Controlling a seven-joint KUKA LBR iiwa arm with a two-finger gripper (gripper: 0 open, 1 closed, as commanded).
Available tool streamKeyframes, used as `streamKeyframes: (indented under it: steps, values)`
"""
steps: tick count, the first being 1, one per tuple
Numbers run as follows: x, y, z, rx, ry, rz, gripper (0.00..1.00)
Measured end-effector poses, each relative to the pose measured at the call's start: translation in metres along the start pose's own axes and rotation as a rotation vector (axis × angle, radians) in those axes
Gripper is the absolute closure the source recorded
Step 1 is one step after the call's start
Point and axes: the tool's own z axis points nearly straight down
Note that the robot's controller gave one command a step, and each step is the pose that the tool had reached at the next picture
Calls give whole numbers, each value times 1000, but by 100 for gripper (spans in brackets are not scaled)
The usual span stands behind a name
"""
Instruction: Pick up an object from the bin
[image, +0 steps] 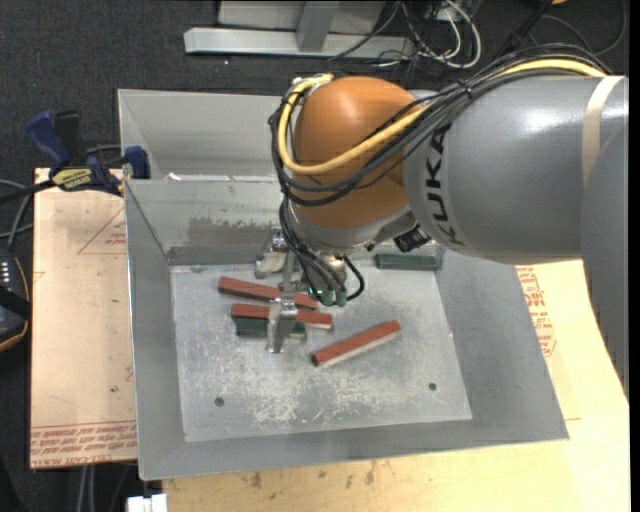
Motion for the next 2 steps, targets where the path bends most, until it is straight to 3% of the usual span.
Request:
streamKeyframes:
  steps: [1,2]
  values:
    - [-2,-1,-5,-1,-8,4,100]
    - [-2,-1,-5,-1,-8,4,0]
